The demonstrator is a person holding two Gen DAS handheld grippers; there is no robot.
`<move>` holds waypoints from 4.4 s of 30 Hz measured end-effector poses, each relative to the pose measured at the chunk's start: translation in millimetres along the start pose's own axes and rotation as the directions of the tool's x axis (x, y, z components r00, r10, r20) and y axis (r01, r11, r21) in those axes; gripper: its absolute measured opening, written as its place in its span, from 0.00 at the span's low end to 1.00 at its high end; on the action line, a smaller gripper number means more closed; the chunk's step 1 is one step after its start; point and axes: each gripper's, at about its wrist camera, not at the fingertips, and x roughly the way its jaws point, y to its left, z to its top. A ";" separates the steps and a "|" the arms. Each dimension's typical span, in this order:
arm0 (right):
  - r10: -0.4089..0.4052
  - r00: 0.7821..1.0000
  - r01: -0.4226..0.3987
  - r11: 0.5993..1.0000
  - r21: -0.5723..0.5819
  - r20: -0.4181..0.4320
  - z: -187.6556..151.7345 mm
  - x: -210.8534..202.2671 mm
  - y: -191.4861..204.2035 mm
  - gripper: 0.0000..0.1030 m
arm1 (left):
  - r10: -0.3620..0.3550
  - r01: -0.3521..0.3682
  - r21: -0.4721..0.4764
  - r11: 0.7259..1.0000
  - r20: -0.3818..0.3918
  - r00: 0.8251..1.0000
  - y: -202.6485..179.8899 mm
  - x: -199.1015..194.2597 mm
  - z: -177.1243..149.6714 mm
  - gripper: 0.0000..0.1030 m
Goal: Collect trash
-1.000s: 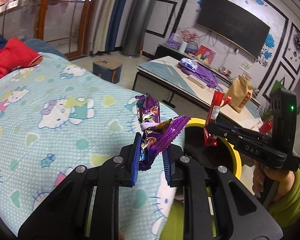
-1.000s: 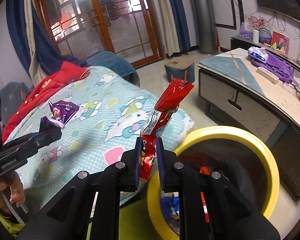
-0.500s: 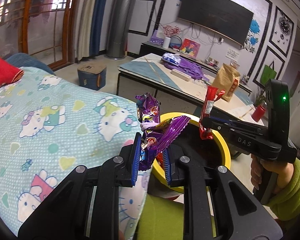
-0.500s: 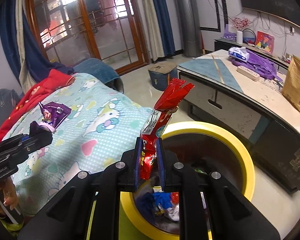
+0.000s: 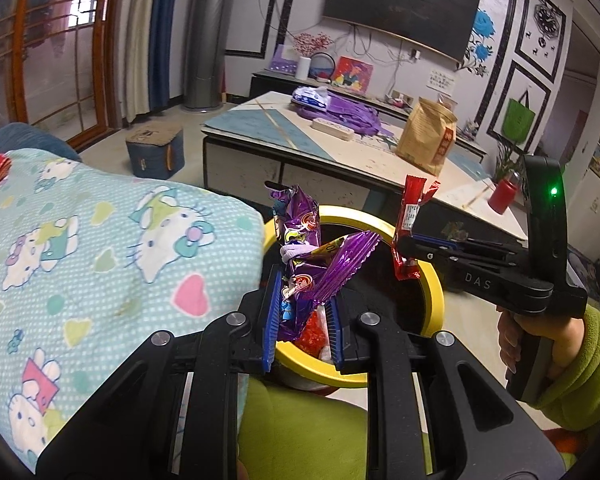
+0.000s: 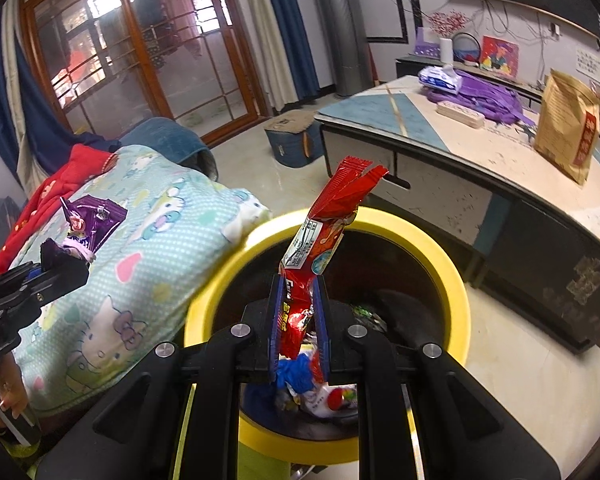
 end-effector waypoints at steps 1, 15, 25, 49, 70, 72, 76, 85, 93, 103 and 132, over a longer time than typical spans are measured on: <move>-0.002 1.000 0.002 1.000 0.006 -0.003 -2.0 0.1 -3.2 0.14 | -0.005 0.005 0.003 1.000 -0.003 1.000 -2.2 2.2 -0.6 0.14; -0.035 0.999 0.036 0.998 0.048 -0.035 -21.2 5.6 -31.3 0.14 | -0.032 0.035 0.053 0.998 -0.065 0.997 -25.1 38.9 -0.6 0.14; -0.036 0.999 0.039 0.996 0.080 -0.034 -23.3 8.4 -39.4 0.19 | -0.024 0.032 0.071 0.997 -0.114 0.993 -26.1 66.2 4.7 0.15; -0.116 0.992 0.113 0.990 0.086 0.041 -23.1 -24.7 -45.4 0.81 | 0.029 -0.033 -0.049 0.998 -0.091 0.995 5.7 53.1 22.4 0.89; -0.080 0.935 0.141 0.978 -0.153 0.346 -5.7 -65.9 93.0 0.94 | 0.294 -0.278 -0.138 0.951 0.118 0.948 60.0 -80.3 -5.5 0.89; -0.086 0.910 0.159 0.976 -0.150 0.405 -8.9 -71.8 104.7 0.94 | 0.317 -0.297 -0.145 0.944 0.143 0.938 63.1 -93.8 -9.7 0.89; -0.051 0.866 0.176 0.962 -0.209 0.498 -18.0 -85.3 130.0 0.94 | 0.364 -0.338 -0.153 0.929 0.193 0.911 64.0 -115.3 -17.5 0.89; -0.004 0.795 0.154 0.968 -0.196 0.607 -41.4 -109.2 147.3 0.94 | 0.401 -0.377 -0.138 0.916 0.292 0.868 54.3 -146.7 -47.5 0.89; -0.047 0.834 0.152 0.977 -0.147 0.549 -55.4 -95.2 141.5 0.94 | 0.427 -0.385 -0.193 0.903 0.293 0.856 56.8 -149.4 -69.9 0.89; -0.021 0.845 0.139 0.973 -0.182 0.535 -61.0 -91.6 149.5 0.94 | 0.425 -0.379 -0.204 0.903 0.290 0.857 59.8 -148.9 -71.6 0.89; -0.030 0.849 0.143 0.974 -0.175 0.528 -61.1 -90.4 147.3 0.94 | 0.426 -0.379 -0.205 0.902 0.290 0.857 59.8 -148.8 -71.9 0.90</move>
